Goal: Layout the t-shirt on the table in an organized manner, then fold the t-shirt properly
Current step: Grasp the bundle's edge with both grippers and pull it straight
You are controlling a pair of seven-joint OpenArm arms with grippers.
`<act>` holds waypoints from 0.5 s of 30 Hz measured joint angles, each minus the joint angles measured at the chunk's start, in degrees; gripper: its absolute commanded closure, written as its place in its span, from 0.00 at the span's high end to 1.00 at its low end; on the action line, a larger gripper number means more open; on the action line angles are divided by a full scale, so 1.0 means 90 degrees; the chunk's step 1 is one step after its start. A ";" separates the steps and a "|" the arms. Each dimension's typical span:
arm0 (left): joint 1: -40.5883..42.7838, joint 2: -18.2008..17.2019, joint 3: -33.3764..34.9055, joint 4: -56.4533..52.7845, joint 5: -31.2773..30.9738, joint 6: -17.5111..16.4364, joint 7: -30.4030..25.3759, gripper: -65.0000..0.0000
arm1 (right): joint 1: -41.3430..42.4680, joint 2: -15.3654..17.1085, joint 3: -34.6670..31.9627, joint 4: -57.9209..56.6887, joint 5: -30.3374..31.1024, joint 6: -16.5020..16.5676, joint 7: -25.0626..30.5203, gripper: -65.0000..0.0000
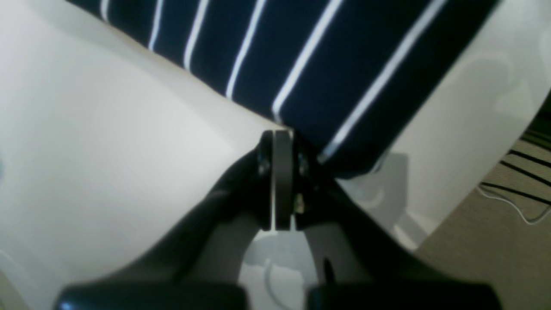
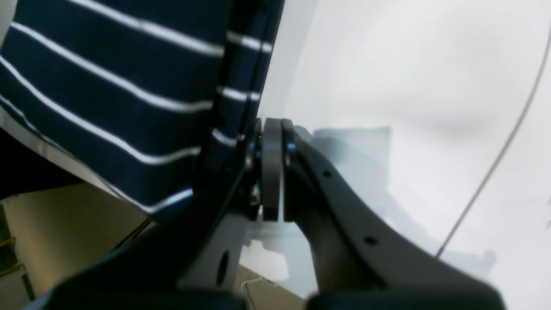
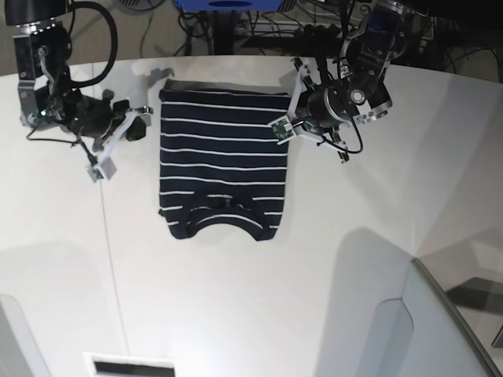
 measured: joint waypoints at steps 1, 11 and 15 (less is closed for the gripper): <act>0.0005 0.0000 0.0000 0.0000 0.0002 0.0000 0.0002 0.00 | 0.0002 0.0000 0.0000 0.0000 0.0002 0.0000 0.0005 0.00; 0.0000 -0.0002 -0.0012 0.0000 0.0000 0.0000 0.0000 0.00 | -0.0005 0.0000 0.0000 0.0000 0.0002 0.0000 -0.0005 0.00; 0.0036 0.0002 0.0002 0.0000 -0.0027 0.0002 0.0000 0.00 | -0.0002 0.0002 0.0000 0.0000 0.0002 0.0002 -0.0005 0.00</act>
